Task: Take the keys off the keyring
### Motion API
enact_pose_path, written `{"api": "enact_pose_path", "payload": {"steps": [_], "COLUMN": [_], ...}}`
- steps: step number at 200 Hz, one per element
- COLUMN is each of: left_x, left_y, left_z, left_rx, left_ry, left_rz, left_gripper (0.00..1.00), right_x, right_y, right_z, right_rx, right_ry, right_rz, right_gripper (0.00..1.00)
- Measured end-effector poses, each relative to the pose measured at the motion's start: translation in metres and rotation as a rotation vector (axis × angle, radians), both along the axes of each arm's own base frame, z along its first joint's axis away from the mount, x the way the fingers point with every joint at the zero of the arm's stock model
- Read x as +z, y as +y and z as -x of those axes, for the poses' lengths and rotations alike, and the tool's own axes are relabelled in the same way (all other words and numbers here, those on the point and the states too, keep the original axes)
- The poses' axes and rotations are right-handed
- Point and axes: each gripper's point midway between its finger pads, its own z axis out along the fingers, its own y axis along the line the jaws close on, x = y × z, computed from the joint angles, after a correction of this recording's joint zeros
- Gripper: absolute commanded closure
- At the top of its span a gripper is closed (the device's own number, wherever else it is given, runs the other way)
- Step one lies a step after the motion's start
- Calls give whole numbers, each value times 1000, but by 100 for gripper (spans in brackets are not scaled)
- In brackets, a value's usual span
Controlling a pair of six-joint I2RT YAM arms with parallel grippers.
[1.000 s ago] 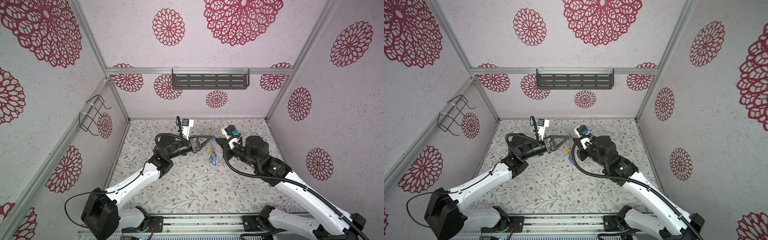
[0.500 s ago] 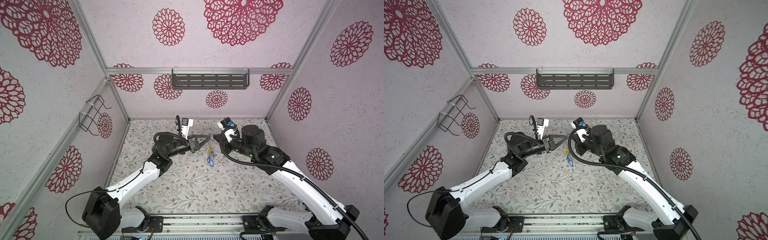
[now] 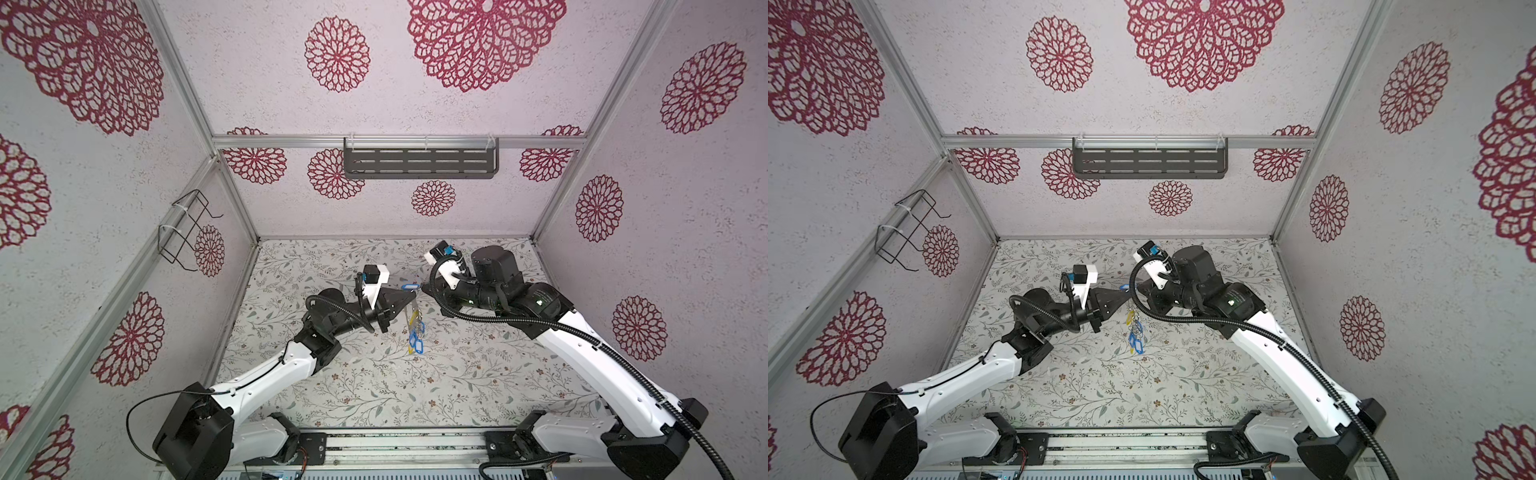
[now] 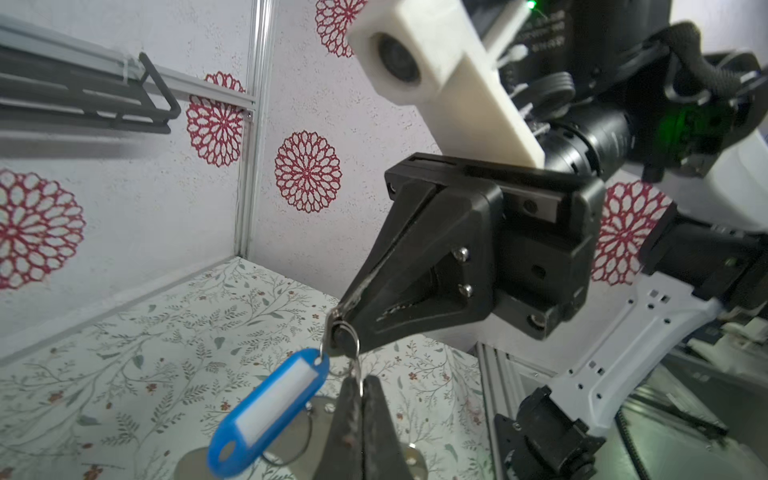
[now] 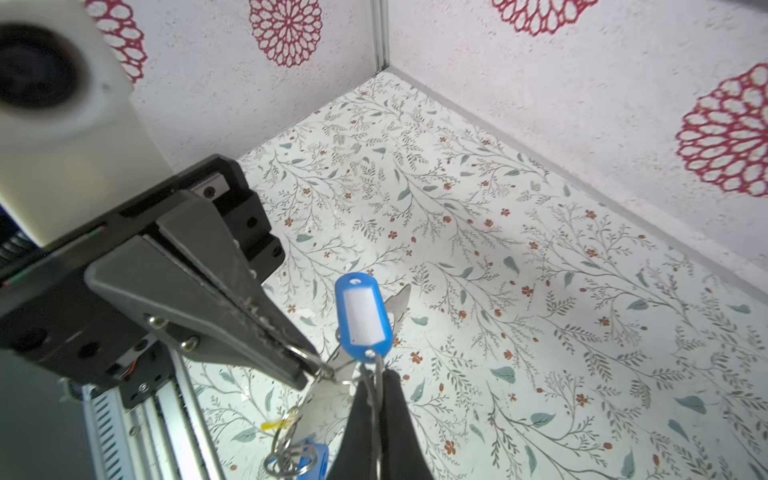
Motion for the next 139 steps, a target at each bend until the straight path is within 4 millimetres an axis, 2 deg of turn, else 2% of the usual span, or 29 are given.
{"api": "enact_pose_path", "payload": {"steps": [49,107,139], "left_x": [0,-6,-2], "left_y": [3,3,7], "left_z": [2,1,0], "left_rx": [34,43,45], "left_ry": [-168,-224,-222], "left_rz": [-53,-96,-68], "left_gripper": [100,100,100], "right_x": [0,-7,-6], "right_y": [3,3,3], "right_z": [2,1,1], "right_rx": [16,11,13], "right_ry": [4,15,12], "right_rz": [-11,-8,-11], "right_gripper": [100,100,100]}}
